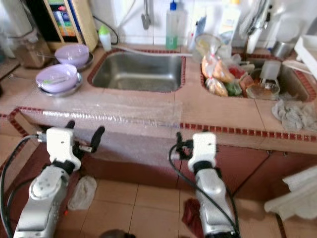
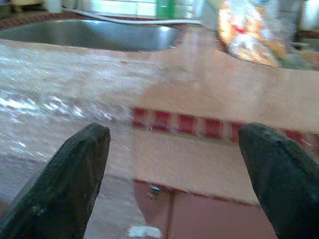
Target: Kitchen organization
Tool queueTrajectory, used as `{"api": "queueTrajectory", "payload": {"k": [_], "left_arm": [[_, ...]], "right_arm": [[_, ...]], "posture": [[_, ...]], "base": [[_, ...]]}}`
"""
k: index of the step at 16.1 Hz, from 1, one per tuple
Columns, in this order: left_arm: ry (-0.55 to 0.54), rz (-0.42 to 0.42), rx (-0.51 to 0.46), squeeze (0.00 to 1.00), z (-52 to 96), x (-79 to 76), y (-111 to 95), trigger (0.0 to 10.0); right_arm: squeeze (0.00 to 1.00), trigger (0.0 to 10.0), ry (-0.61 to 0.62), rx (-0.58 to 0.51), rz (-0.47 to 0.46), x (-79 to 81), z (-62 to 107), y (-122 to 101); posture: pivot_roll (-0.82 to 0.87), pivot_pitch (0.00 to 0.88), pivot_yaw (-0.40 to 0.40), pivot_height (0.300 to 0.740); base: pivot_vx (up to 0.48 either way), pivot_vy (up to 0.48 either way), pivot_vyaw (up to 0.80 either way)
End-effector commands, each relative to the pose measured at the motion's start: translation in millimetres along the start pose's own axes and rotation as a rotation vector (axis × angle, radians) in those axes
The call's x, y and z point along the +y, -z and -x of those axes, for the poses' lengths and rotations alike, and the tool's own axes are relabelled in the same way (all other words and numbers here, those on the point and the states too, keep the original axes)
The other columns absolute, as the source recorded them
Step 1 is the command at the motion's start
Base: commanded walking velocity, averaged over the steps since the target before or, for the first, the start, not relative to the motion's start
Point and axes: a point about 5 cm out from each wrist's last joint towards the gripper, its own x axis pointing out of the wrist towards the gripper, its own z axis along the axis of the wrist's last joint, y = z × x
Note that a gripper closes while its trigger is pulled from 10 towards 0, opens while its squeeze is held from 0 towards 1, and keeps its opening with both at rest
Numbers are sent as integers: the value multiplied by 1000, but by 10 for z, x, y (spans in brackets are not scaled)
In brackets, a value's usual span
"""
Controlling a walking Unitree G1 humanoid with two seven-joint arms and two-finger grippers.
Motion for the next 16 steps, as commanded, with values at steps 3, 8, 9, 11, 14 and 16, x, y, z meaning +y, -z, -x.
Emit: {"api": "queueTrajectory", "payload": {"k": [3, 8, 9, 11, 14, 16], "left_arm": [[90, 23, -3, 0, -28, -71, -18, 10000], [-6, 0, 39, 0, 54, 45, 60, 10000], [9, 8, 34, 0, 56, 31, 59, 10000], [34, 27, 11, 0, 33, 13, 34, 10000], [-5, 54, -3, 1000, 42, 20, 35, 10000], [-12, 49, 3, 0, 34, 13, 45, 10000]], "right_arm": [[0, 10000, 48, 3, 14, -47, 3, 3], [0, 10000, -42, -48, -82, 84, 37, -36], [0, 10000, -36, -42, -93, 84, 16, -26], [0, 10000, -45, -46, -103, 106, -49, -35], [1000, 10000, -67, -72, -91, 83, -66, -83], [0, 10000, -66, -85, -90, 71, -99, -127]], "posture": [[13, 0, -2, 740], [33, 0, 19, 740], [38, 0, 12, 740], [45, 0, 8, 740], [44, 0, -4, 740], [45, 0, -5, 740]], "base": [[0, 480, 0], [0, 288, 0], [0, 0, 0], [0, 0, 0], [0, 0, 0], [0, 0, 0]]}}
